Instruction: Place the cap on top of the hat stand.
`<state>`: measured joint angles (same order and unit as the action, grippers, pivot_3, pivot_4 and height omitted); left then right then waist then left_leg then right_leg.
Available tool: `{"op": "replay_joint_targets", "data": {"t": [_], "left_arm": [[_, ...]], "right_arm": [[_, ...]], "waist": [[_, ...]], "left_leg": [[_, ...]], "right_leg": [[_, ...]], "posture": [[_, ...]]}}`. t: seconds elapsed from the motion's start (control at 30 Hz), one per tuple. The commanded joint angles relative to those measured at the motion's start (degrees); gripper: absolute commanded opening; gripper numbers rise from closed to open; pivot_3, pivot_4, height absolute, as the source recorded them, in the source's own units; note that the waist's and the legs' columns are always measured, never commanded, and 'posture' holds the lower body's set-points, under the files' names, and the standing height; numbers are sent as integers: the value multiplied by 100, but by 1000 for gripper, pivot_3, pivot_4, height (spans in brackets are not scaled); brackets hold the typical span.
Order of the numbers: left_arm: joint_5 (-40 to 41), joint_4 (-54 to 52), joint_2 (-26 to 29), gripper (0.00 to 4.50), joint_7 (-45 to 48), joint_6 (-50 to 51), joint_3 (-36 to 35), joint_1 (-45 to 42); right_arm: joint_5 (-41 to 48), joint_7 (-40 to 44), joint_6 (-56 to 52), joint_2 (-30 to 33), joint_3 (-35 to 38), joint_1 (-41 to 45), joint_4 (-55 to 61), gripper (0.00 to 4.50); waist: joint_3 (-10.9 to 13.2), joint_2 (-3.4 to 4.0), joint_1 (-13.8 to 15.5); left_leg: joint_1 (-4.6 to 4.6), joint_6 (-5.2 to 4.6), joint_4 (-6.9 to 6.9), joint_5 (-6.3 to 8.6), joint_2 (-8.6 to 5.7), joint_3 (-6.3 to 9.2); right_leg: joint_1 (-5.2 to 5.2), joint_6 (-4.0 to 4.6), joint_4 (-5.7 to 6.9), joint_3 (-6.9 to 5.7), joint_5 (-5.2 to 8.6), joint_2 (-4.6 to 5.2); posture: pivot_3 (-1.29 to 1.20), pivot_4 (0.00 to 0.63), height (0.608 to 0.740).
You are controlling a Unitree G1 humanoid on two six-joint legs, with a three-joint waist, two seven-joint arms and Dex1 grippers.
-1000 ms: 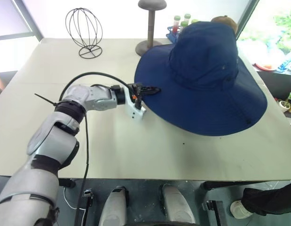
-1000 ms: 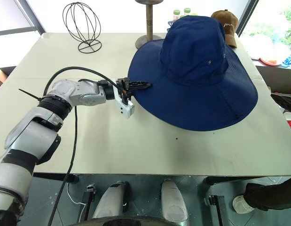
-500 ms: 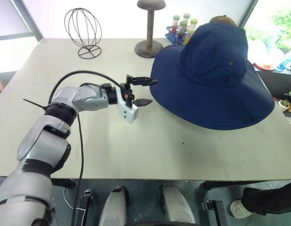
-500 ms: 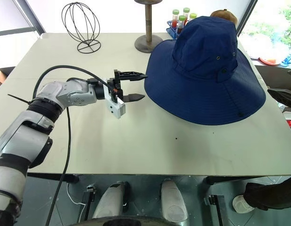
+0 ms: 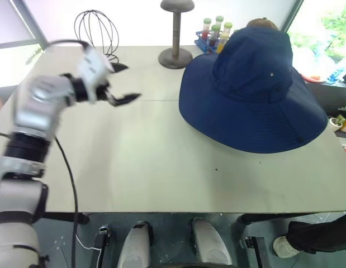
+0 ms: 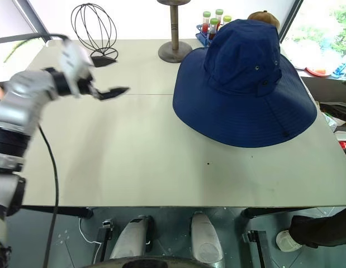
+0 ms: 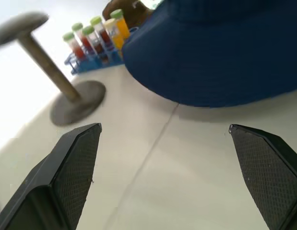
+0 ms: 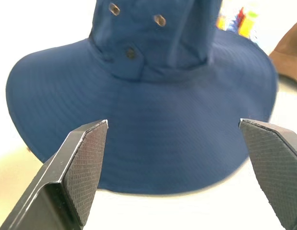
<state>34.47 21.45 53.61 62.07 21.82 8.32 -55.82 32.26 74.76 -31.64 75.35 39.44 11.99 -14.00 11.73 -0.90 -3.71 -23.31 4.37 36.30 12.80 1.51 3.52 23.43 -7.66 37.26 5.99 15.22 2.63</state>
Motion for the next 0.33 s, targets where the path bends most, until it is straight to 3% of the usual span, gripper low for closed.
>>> {"op": "replay_joint_targets", "data": {"t": [0.03, 0.33], "left_arm": [[657, -225, 316, 4462, 774, 1351, -544, -384], [291, -436, 625, 4462, 1749, 1850, -658, -648]], "right_arm": [[-135, 195, 349, 286, -163, 278, -368, 4500], [-165, 359, 520, 293, -670, 876, -693, 4500]], "waist": [[-1, 1, -12], [-1, 4, -46]], "left_leg": [[0, 0, -1, 0, 0, 0], [9, 0, -3, 0, 1, 0]], "right_leg": [[-2, -1, -1, 0, 1, 2], [-1, 4, 3, -1, 2, -2]], "posture": [[0, 150, 740], [0, 150, 740]]}}
